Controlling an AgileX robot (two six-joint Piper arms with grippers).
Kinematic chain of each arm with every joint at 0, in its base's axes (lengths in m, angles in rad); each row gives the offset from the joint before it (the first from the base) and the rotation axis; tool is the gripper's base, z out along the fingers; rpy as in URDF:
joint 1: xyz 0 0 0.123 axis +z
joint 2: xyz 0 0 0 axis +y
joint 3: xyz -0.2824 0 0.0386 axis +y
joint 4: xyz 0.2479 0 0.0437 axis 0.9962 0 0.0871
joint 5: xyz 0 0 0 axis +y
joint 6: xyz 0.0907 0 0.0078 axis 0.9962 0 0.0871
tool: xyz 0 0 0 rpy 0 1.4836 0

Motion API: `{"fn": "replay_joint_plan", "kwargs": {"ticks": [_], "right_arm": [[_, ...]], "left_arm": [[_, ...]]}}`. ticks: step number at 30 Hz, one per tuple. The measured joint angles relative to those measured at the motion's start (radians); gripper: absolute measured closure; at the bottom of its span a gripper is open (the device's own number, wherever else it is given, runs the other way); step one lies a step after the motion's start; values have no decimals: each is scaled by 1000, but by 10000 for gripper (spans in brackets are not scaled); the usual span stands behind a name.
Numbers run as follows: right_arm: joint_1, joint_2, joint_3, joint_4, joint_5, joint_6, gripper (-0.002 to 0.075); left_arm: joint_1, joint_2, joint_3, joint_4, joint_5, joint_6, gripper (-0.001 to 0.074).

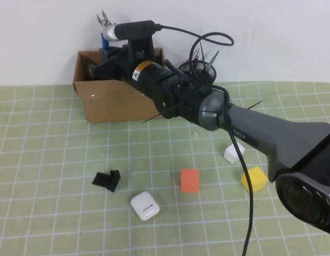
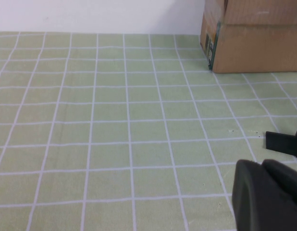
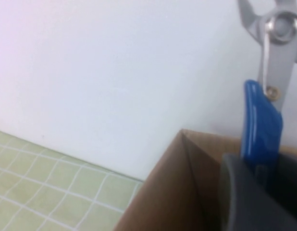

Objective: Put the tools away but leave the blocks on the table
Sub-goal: Place the Pliers into the box

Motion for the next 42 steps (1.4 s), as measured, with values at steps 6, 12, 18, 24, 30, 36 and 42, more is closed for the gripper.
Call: {"fn": "replay_joint_plan", "kwargs": {"ticks": [6, 12, 18, 24, 30, 36, 42], "right_arm": [[0, 0, -2, 0, -2, -8, 557], [0, -4, -2, 0, 32, -11, 550], [0, -85, -2, -4, 159, -49, 554], [0, -131, -11, -10, 170, -99, 572], [-2, -83, -11, -6, 193, -110, 570], [-14, -37, -49, 18, 214, -110, 543], [-18, 53, -163, 24, 258, -114, 540]], "left_arm": [[0, 0, 0, 0, 0, 0, 738], [0, 0, 0, 0, 0, 0, 738], [0, 0, 0, 0, 0, 0, 738], [0, 0, 0, 0, 0, 0, 738], [0, 0, 0, 0, 0, 0, 738], [0, 0, 0, 0, 0, 0, 738], [0, 0, 0, 0, 0, 0, 738]]}}
